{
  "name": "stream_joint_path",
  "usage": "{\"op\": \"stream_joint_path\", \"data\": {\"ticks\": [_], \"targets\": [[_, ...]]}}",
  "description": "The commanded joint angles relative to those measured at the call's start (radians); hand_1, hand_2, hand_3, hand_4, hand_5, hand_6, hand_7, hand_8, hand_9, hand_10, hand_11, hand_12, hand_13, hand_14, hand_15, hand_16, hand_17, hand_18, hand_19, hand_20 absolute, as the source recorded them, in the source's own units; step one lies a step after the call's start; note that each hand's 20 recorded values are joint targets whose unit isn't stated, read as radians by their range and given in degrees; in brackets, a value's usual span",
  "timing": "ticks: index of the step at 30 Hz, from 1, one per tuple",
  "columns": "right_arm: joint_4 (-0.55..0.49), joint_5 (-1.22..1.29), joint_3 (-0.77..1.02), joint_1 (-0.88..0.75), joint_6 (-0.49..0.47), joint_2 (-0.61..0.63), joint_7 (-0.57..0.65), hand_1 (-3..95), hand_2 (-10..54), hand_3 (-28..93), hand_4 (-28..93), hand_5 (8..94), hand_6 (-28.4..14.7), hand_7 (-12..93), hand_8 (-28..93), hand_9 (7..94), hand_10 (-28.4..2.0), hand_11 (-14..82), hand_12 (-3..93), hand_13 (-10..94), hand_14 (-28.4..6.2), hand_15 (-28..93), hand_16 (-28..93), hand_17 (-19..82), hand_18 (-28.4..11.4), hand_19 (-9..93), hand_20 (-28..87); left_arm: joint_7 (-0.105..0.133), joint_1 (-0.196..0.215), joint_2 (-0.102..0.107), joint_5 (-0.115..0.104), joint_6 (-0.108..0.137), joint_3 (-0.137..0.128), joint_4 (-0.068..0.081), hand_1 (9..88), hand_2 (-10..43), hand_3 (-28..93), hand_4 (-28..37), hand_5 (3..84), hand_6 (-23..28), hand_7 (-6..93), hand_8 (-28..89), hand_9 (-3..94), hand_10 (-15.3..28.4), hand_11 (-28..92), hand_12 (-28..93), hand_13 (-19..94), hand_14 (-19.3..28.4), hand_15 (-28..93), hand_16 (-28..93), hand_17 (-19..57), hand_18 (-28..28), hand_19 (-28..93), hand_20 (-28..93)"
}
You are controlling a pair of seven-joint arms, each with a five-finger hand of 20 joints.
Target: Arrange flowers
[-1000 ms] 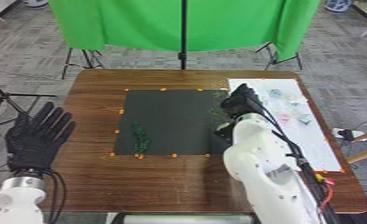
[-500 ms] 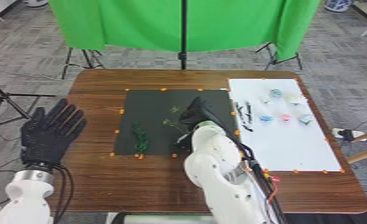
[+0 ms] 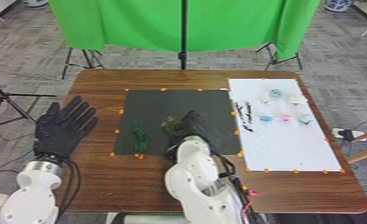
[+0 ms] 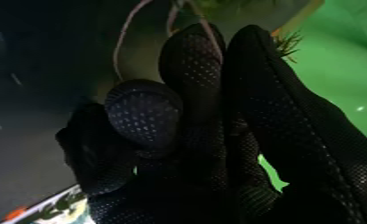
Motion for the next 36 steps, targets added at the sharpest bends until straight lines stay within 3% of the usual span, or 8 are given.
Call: {"op": "stream_joint_path", "data": {"ticks": [1,12,20,24,30,34,36], "targets": [[0.010,-0.018,-0.029,-0.015,0.019,-0.019,-0.013,58.7,-9.5,73,-28,76.4,-3.9,32,13,91.9,-10.2,29.9,43.9,84,-9.2,60,40,54,-26.5,93,50,-0.022,-0.002,-0.001,-0.010,0.003,0.011,0.013,25.7,11.8,75,-28.3,44.1,8.4,14.7,-10,36.4,15.4,19,11,27,16.5,40,-6,-6.1,15.9,36,13],[-0.020,0.006,-0.049,-0.005,0.025,0.040,-0.038,56.0,-9.5,73,-28,72.4,-6.1,26,8,88.6,-10.6,28.7,48.5,79,-12.7,65,38,50,-27.2,93,49,0.034,0.038,-0.016,-0.024,0.008,-0.009,-0.007,25.7,11.7,75,-28.3,44.3,8.5,15.2,-10,36.7,15.6,19,11,27,16.6,41,-6,-6.2,15.9,36,13],[-0.049,-0.001,-0.056,-0.001,0.033,0.067,-0.072,52.8,-9.5,75,-28,71.2,-6.3,22,4,86.9,-11.7,31.0,46.2,78,-13.4,66,37,49,-27.5,93,49,0.054,0.057,-0.028,-0.026,0.001,-0.019,-0.014,25.6,11.7,76,-28.3,44.6,8.6,15.4,-10,36.9,15.6,20,11,27,16.7,41,-6,-6.3,15.9,36,14],[-0.083,0.005,-0.069,0.007,0.058,0.114,-0.098,52.4,-9.5,75,-28,70.9,-6.2,22,4,86.3,-12.3,30.9,45.2,77,-13.8,66,37,48,-27.5,93,48,0.080,0.071,-0.049,-0.033,-0.016,-0.029,-0.020,25.6,11.8,76,-28.3,44.6,8.6,15.4,-10,37.1,15.8,20,11,27,16.7,41,-6,-6.3,15.9,36,14],[-0.184,0.014,-0.070,-0.013,0.043,0.193,-0.136,53.0,-9.5,73,-27,73.2,-6.0,23,6,86.1,-12.5,36.9,43.7,77,-13.9,69,37,49,-27.8,93,50,0.095,0.098,-0.074,-0.036,-0.017,-0.056,-0.030,25.6,11.8,76,-28.3,44.6,8.6,15.4,-10,37.1,15.8,20,11,28,16.7,41,-6,-6.3,15.9,36,14],[-0.186,-0.072,0.001,0.012,0.148,0.249,-0.141,53.2,-9.5,71,-27,74.7,-5.8,23,7,86.2,-13.2,39.1,40.9,78,-13.7,69,36,49,-27.5,93,50,0.094,0.101,-0.085,-0.028,-0.027,-0.054,-0.034,25.6,11.8,75,-28.3,44.7,8.6,15.5,-10,37.3,15.8,20,11,28,16.7,42,-6,-6.4,15.9,36,14],[-0.206,-0.050,0.074,0.032,0.085,0.265,-0.116,53.1,-9.5,71,-26,74.9,-5.7,23,7,86.2,-13.3,39.4,40.4,78,-13.8,69,36,49,-27.5,93,50,0.102,0.114,-0.086,-0.026,-0.027,-0.060,-0.040,25.6,11.8,75,-28.3,44.7,8.6,15.5,-10,37.3,15.8,20,11,28,16.7,42,-6,-6.4,15.9,36,14]]}}
